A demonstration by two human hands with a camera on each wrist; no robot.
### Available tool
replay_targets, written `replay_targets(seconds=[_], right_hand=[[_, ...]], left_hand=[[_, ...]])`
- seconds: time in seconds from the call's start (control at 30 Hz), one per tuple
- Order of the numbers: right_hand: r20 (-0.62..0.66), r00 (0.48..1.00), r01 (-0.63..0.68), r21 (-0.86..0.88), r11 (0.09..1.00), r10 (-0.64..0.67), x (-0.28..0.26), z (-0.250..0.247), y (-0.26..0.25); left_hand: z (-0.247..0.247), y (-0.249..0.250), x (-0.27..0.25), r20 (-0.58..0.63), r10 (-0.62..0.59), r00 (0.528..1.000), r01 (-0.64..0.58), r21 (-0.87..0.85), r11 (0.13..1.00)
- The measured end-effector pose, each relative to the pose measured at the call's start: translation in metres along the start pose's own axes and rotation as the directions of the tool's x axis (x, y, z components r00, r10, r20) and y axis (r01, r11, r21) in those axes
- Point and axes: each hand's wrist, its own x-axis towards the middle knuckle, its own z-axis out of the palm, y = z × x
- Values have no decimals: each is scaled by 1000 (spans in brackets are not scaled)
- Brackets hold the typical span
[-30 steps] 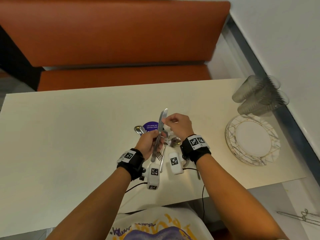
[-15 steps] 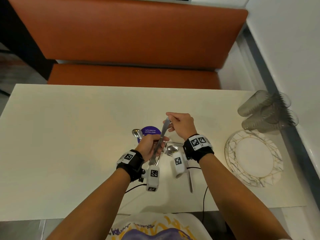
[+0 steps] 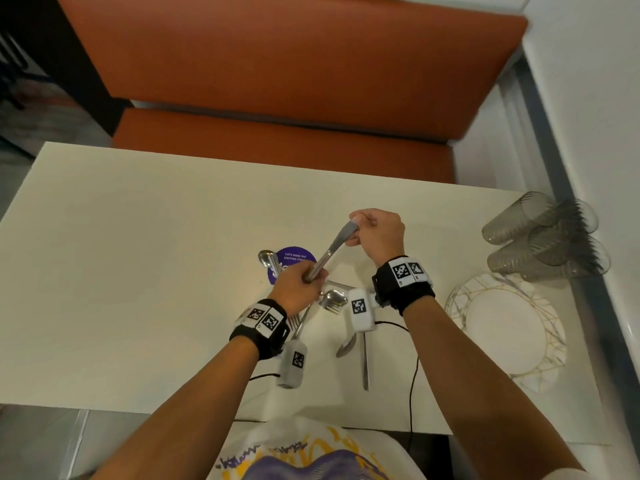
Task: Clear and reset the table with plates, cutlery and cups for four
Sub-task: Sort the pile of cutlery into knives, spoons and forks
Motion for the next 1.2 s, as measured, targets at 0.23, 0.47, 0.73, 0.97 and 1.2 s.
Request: replay_targets(seconds=[0.23, 0.47, 0.73, 0.97, 1.2], right_hand=[[-130, 924, -276, 423, 863, 359, 14, 4, 32], [45, 845, -445, 611, 654, 533, 4, 45, 58], [-149, 863, -442, 238, 865, 483, 14, 86, 77], [-245, 906, -345, 50, 937, 346, 16, 83, 83], [-251, 949, -240, -172, 956, 193, 22, 79, 94]], left_hand=[[-50, -10, 36, -233, 331, 914, -231, 371, 899], [-96, -22, 89, -77, 303, 950, -182, 654, 735], [-123, -44, 104, -97, 232, 968, -114, 652, 750], [-120, -42, 106, -60, 211, 976, -130, 617, 776], [-113, -36, 110, -78, 156, 985, -81, 591, 803]])
